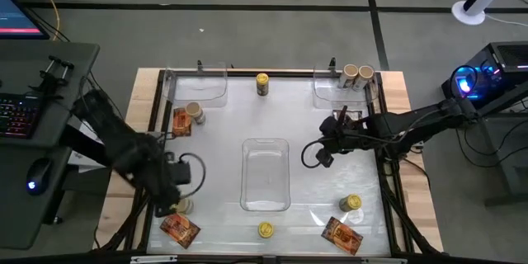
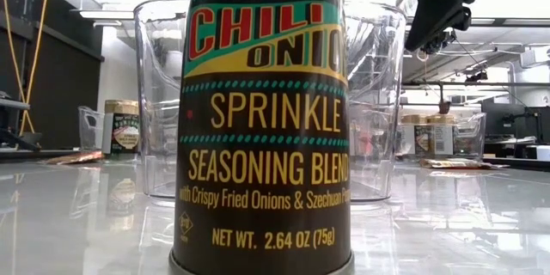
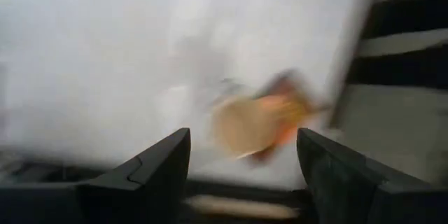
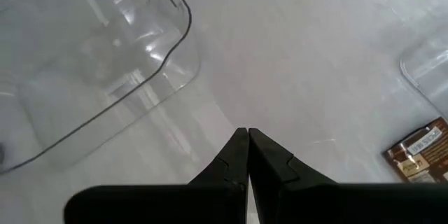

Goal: Sort spices by type
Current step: Put the bottom brown seasoning bottle into the right transparent bin aligned with the other brown seasoning bottles

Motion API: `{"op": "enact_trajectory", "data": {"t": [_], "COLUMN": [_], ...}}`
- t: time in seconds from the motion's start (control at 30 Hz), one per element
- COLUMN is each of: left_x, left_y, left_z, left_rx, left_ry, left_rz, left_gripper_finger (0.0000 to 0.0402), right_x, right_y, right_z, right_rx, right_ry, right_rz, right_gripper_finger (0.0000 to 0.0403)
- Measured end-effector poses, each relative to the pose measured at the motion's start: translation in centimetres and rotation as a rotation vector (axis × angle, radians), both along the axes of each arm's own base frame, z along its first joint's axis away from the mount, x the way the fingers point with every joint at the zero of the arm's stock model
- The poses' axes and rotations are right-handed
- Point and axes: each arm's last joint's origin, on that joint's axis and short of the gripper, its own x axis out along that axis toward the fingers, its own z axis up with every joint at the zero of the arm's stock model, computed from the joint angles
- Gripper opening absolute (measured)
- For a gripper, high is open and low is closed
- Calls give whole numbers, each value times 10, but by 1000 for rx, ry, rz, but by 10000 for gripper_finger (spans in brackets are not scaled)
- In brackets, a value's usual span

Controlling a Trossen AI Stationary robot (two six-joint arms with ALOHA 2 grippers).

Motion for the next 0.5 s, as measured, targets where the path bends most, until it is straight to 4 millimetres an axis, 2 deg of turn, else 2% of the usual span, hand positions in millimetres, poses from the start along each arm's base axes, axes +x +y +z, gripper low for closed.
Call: {"op": "enact_trajectory", "data": {"t": [0.07,0.17,0.3,0.5], "left_x": [-10,-20,-27,-27], "left_y": [-4,-13,-25,-34], "left_z": [-4,-5,-5,-4], "left_rx": [114,168,116,51], "left_ry": [18,-41,-89,-102], "left_rz": [29,65,80,-18], "left_gripper_finger": [250,250,250,250], "right_x": [0,0,1,1], "right_y": [0,0,0,0], "right_z": [0,0,1,1], "right_rx": [12,27,48,75], "right_ry": [-9,-25,-39,-52], "right_rz": [-29,-66,-98,-141], "right_gripper_finger": [0,0,0,0]}}
